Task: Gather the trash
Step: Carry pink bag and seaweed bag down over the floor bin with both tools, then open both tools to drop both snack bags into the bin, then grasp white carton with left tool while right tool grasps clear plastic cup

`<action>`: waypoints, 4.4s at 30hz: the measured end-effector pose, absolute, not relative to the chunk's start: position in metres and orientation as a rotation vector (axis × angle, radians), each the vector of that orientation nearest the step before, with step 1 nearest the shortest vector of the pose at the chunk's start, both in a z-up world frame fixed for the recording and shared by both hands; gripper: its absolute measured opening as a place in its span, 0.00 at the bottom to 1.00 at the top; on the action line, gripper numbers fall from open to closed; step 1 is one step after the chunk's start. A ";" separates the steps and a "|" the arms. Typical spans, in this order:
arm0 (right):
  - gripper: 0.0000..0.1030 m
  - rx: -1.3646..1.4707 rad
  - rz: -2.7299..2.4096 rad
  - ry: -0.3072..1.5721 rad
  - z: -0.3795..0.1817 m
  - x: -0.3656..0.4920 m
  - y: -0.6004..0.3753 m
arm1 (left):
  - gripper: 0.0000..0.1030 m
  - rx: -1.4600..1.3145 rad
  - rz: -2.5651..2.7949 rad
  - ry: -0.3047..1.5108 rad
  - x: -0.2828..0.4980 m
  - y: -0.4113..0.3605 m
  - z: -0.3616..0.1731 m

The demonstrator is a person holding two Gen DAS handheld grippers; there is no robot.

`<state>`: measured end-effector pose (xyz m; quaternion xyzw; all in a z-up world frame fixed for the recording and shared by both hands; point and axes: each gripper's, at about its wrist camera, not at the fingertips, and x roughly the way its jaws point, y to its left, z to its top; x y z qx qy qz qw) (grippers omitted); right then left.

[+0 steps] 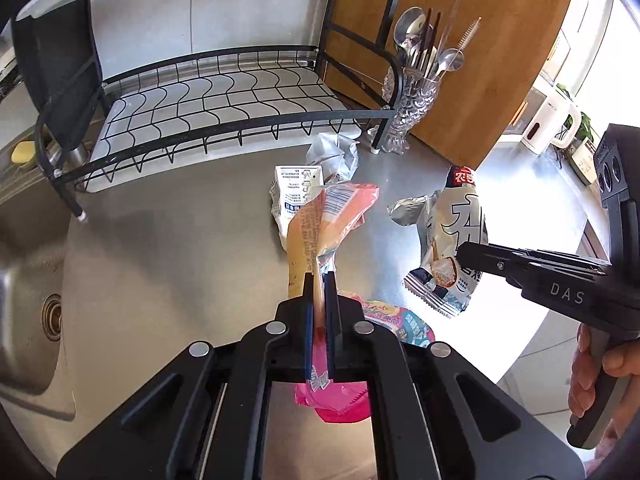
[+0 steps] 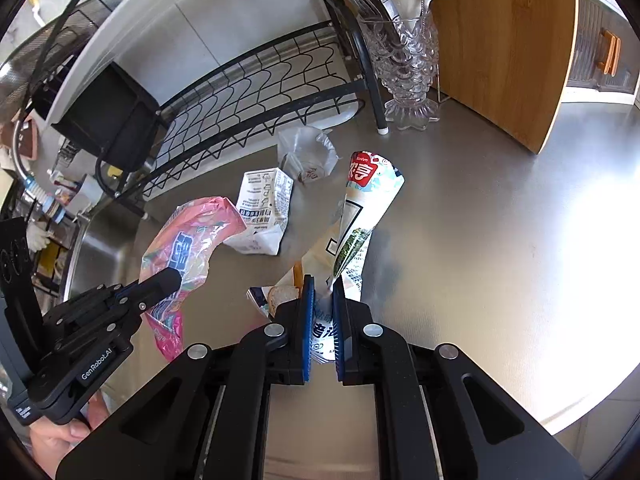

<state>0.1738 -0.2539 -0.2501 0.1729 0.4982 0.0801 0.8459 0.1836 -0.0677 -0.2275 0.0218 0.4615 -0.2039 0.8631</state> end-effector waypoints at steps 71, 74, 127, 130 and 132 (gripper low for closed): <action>0.13 0.299 0.349 1.504 -0.581 -0.010 -0.142 | 0.19 -0.116 -0.170 1.347 -0.038 0.014 -0.585; 0.16 0.315 0.333 1.490 -0.579 -0.009 -0.143 | 0.38 -0.111 -0.153 1.349 -0.038 0.016 -0.580; 0.97 0.439 0.282 1.046 -0.249 0.050 -0.265 | 0.92 -0.094 -0.092 0.962 0.025 -0.008 -0.232; 0.97 0.440 0.257 1.029 -0.245 0.080 -0.269 | 0.92 -0.083 -0.106 0.957 0.060 -0.012 -0.230; 0.97 0.451 0.241 1.026 -0.244 0.101 -0.272 | 0.92 -0.073 -0.118 0.950 0.083 -0.016 -0.229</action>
